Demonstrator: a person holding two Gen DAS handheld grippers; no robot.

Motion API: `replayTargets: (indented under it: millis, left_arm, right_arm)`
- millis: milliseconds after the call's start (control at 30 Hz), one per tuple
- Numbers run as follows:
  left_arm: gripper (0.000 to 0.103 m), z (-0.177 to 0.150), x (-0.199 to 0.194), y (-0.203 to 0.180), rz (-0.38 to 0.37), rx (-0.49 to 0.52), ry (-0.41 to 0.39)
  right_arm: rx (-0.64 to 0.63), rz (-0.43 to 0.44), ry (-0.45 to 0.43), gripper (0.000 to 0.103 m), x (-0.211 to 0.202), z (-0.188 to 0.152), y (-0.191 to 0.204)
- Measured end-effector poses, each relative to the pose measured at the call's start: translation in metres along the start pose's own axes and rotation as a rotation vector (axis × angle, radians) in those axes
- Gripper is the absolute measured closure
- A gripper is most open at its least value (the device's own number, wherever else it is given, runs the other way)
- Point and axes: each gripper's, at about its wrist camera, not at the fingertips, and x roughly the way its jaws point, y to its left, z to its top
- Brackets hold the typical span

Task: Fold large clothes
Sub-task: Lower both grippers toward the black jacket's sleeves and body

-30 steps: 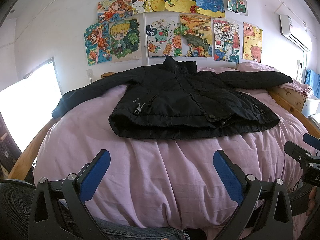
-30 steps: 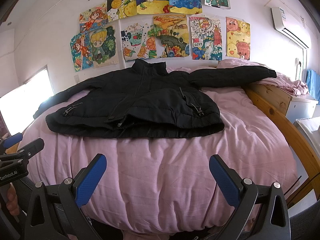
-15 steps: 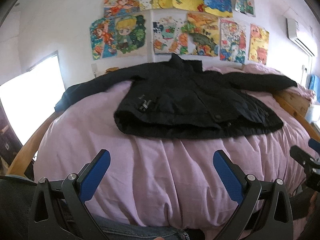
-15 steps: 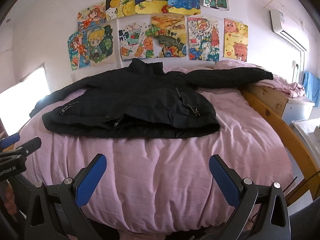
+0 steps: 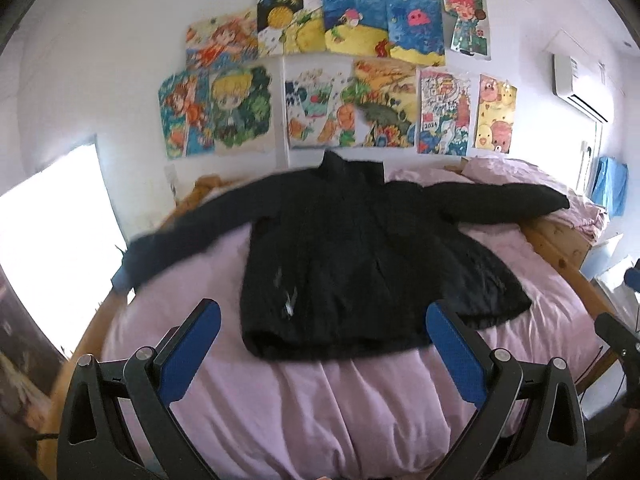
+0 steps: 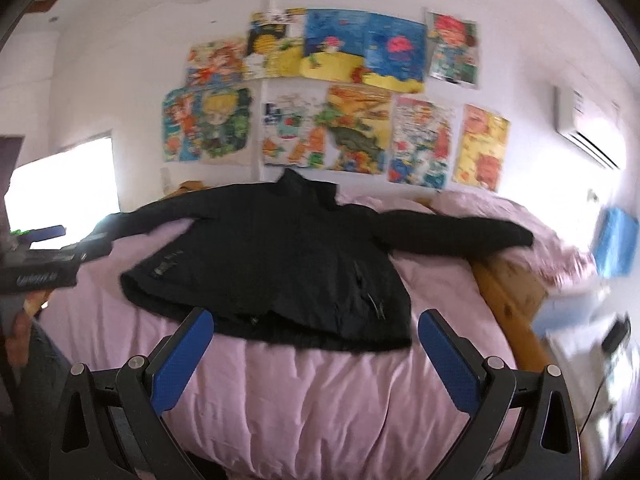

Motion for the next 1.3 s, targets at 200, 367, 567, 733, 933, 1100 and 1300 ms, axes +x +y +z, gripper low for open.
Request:
replayTargets:
  millis: [200,367,567,733,933,1100,1300]
  left_arm:
    - [0.002,0.061,0.014,-0.007,0.012,0.048,0.063]
    - [0.002,0.1,0.059,-0.027,0.026,0.119,0.127]
    - [0.002,0.128,0.156,-0.063,-0.01,0.166,0.13]
    - [0.002,0.148,0.28,-0.099,-0.07,0.138,0.216]
    - [0.002,0.153,0.425,-0.14,-0.148,0.102,0.258]
    - [0.002,0.143,0.513,-0.16,-0.168,0.095,0.272]
    - [0.002,0.123,0.596,-0.171,-0.178,0.042,0.352]
  right_arm:
    - [0.013,0.047,0.048,0.0,0.024,0.073,-0.034]
    - [0.001,-0.01,0.071,0.0,0.079,0.119,-0.078]
    - [0.111,-0.036,0.094,0.0,0.161,0.145,-0.152]
    - [0.23,-0.156,0.04,0.0,0.225,0.148,-0.236]
    - [0.405,-0.322,0.018,0.0,0.279,0.109,-0.334]
    - [0.558,-0.503,0.019,0.0,0.293,0.074,-0.4]
    - [0.689,-0.606,0.074,0.0,0.312,0.045,-0.46]
